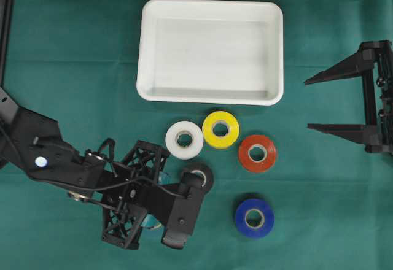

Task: Pick up the tape from a random location and place it into the white case.
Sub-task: 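Lower the left gripper and close it on the teal tape roll, then lift the teal tape roll and carry it into the white tray, then lower the teal roll onto the tray floor and open the left gripper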

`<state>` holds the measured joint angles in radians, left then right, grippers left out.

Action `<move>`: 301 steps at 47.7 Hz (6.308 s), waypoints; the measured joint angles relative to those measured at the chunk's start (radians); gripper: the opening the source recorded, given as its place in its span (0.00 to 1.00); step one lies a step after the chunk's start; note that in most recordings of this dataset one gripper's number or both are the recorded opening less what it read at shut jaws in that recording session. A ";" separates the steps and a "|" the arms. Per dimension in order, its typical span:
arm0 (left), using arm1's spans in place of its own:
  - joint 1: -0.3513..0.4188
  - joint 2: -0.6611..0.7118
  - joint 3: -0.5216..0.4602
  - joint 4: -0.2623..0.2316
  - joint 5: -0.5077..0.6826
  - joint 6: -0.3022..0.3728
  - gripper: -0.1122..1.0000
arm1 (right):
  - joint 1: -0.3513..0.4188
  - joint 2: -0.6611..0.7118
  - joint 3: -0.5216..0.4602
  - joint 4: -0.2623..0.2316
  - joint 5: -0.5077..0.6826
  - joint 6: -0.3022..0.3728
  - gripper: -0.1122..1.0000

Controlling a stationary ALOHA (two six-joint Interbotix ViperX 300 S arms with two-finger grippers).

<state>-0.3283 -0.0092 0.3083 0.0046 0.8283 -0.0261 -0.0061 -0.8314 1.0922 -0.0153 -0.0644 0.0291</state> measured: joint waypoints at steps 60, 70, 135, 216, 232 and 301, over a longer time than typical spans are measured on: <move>-0.002 -0.120 -0.186 0.003 0.236 0.000 0.29 | 0.000 0.000 0.000 0.000 0.015 0.000 0.92; -0.002 -0.120 -0.187 0.003 0.236 0.000 0.29 | 0.000 0.000 -0.002 0.000 0.017 0.000 0.92; 0.402 -0.193 -0.054 0.003 0.232 0.000 0.29 | 0.000 0.002 -0.002 0.000 0.017 -0.003 0.92; 0.672 0.044 -0.285 0.005 0.123 0.051 0.29 | 0.000 0.000 -0.008 -0.009 0.025 -0.006 0.92; 0.663 0.109 -0.356 0.003 0.127 0.058 0.29 | 0.000 0.000 -0.009 -0.009 0.025 -0.008 0.92; 0.663 0.153 -0.265 0.005 0.014 0.057 0.29 | 0.000 0.002 -0.009 -0.012 0.032 -0.006 0.92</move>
<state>0.3344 0.1442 0.0430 0.0092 0.8422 0.0307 -0.0061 -0.8299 1.0830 -0.0276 -0.0322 0.0230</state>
